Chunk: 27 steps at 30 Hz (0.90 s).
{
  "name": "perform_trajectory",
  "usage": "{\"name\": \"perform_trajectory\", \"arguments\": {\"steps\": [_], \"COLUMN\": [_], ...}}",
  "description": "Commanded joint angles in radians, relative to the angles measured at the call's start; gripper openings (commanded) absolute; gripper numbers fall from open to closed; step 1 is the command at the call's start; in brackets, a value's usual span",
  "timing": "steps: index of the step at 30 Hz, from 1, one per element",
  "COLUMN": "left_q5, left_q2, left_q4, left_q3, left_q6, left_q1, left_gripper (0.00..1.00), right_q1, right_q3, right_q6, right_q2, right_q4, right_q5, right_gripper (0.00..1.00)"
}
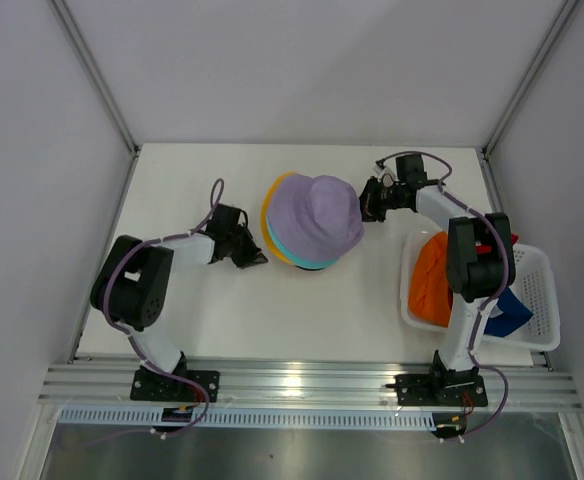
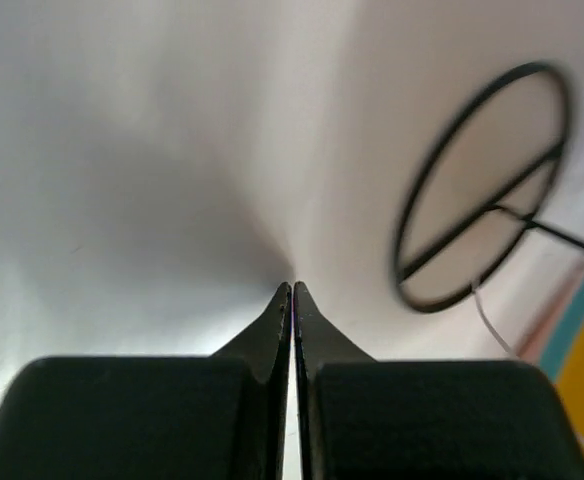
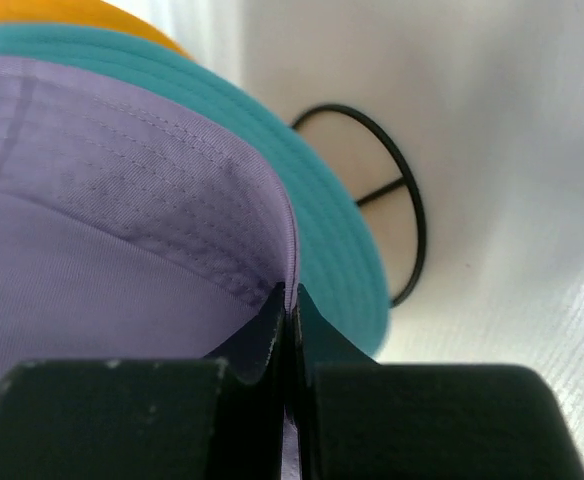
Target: Stack the hats
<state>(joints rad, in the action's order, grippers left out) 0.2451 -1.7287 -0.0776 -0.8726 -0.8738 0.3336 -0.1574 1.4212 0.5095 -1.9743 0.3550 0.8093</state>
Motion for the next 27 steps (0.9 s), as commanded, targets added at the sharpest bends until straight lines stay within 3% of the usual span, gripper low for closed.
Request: {"name": "perform_trajectory", "arguments": {"steps": [1, 5, 8, 9, 12, 16, 17, 18, 20, 21, 24, 27], "left_q5": [-0.064, -0.075, -0.090, -0.095, -0.127, -0.133, -0.101, -0.092, -0.060, -0.041, 0.043, 0.112], "left_q2": [0.055, 0.119, 0.207, 0.253, 0.322, 0.484, 0.510, 0.536, 0.586, 0.593, 0.578, 0.510], "left_q4": [-0.065, -0.079, -0.094, -0.105, -0.171, -0.195, -0.185, -0.176, -0.146, -0.134, -0.050, 0.015], "left_q3": [0.017, 0.052, 0.073, 0.067, 0.040, -0.012, -0.023, -0.028, -0.054, -0.061, -0.088, -0.127], "left_q6": [0.045, 0.059, 0.082, 0.091, 0.133, 0.205, 0.214, 0.219, 0.225, 0.226, 0.216, 0.193], "left_q1": [0.008, 0.008, 0.008, 0.008, 0.007, -0.002, -0.005, -0.007, -0.011, -0.015, -0.016, -0.016], "left_gripper": [0.01, 0.01, 0.01, 0.01, 0.01, 0.04, 0.07, 0.20, 0.36, 0.52, 0.76, 0.82], "right_q1": [-0.013, -0.021, -0.018, -0.014, -0.011, 0.001, 0.012, 0.018, 0.042, 0.050, 0.073, 0.085], "right_q3": [-0.001, 0.027, 0.050, 0.067, 0.110, 0.203, 0.218, 0.232, 0.277, 0.294, 0.360, 0.366], "right_q6": [-0.077, -0.097, -0.108, -0.111, -0.130, -0.157, -0.164, -0.167, -0.175, -0.178, -0.196, -0.187], "right_q2": [-0.037, 0.007, 0.063, 0.074, 0.107, 0.138, 0.146, 0.158, 0.169, 0.172, 0.183, 0.209], "right_q4": [0.117, 0.157, 0.191, 0.199, 0.258, 0.347, 0.386, 0.401, 0.453, 0.473, 0.538, 0.526], "right_q5": [-0.124, -0.127, -0.134, -0.131, -0.139, -0.211, -0.229, -0.252, -0.326, -0.361, -0.476, -0.440], "right_gripper": [0.02, 0.10, 0.30, 0.41, 0.58, 0.66, 0.67, 0.68, 0.70, 0.71, 0.78, 0.79]}}
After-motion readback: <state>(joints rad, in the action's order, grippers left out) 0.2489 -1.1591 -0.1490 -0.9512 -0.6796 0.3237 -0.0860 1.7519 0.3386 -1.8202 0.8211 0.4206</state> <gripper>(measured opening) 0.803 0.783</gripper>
